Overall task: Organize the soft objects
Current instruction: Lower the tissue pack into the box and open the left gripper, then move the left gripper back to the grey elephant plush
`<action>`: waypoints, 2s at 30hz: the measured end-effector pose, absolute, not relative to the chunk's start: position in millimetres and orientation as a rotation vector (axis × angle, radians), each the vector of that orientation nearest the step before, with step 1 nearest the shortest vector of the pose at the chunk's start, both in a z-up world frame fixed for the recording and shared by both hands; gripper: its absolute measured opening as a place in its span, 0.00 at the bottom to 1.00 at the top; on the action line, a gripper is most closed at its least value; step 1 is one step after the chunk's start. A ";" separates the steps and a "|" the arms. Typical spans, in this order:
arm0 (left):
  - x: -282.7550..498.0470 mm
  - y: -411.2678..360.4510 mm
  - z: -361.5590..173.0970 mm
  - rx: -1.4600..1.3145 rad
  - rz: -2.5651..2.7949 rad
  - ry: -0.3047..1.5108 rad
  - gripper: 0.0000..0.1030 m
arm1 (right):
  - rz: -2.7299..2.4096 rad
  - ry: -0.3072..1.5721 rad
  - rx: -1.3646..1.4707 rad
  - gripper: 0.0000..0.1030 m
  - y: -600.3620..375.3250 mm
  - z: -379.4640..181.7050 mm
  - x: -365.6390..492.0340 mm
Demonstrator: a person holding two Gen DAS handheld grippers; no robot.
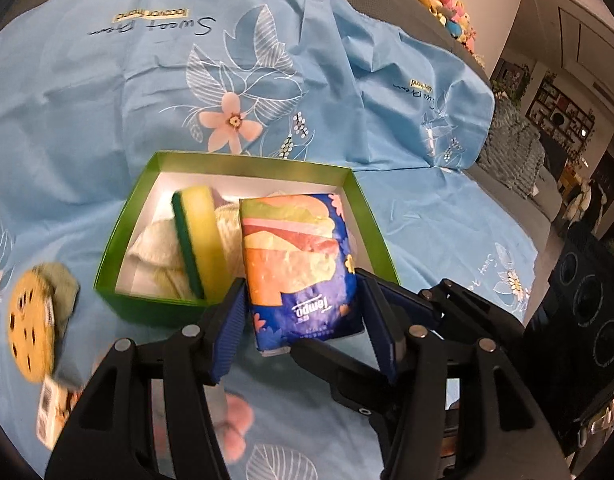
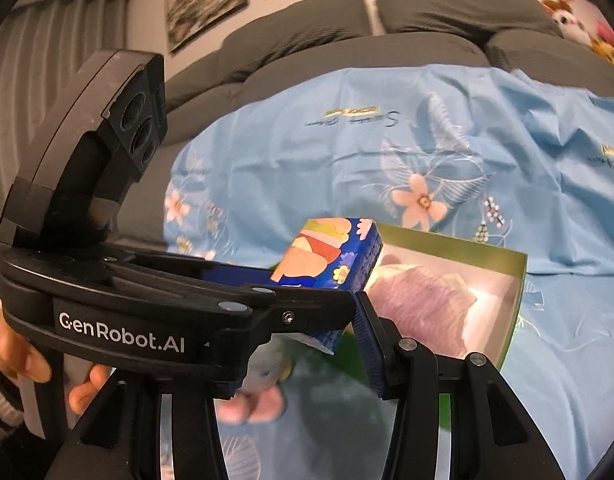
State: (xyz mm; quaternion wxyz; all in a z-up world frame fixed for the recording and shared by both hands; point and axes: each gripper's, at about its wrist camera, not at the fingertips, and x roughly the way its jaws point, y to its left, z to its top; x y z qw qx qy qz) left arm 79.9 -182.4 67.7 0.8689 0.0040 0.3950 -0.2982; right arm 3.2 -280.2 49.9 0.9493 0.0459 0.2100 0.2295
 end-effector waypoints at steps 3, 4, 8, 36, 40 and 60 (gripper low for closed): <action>97.8 -193.7 61.9 0.016 -0.631 0.860 0.53 | 0.423 0.431 0.136 0.48 -288.1 47.8 16.2; 102.9 -195.7 59.4 0.008 -0.633 0.875 0.53 | 0.406 0.434 0.148 0.48 -290.8 46.3 21.3; 124.3 -206.2 46.1 -0.017 -0.595 0.933 0.54 | 0.326 0.464 0.211 0.48 -302.6 36.0 40.7; 46.7 -47.0 61.8 -0.232 -0.298 0.848 0.99 | 0.335 0.537 0.151 0.73 -293.4 29.7 18.0; 38.8 -39.2 38.1 -0.268 -0.295 0.914 0.99 | 0.446 0.588 0.175 0.73 -278.5 22.5 13.7; 34.6 -55.1 10.5 -0.075 -0.359 0.856 0.99 | 0.607 0.770 0.066 0.74 -212.8 -14.6 2.2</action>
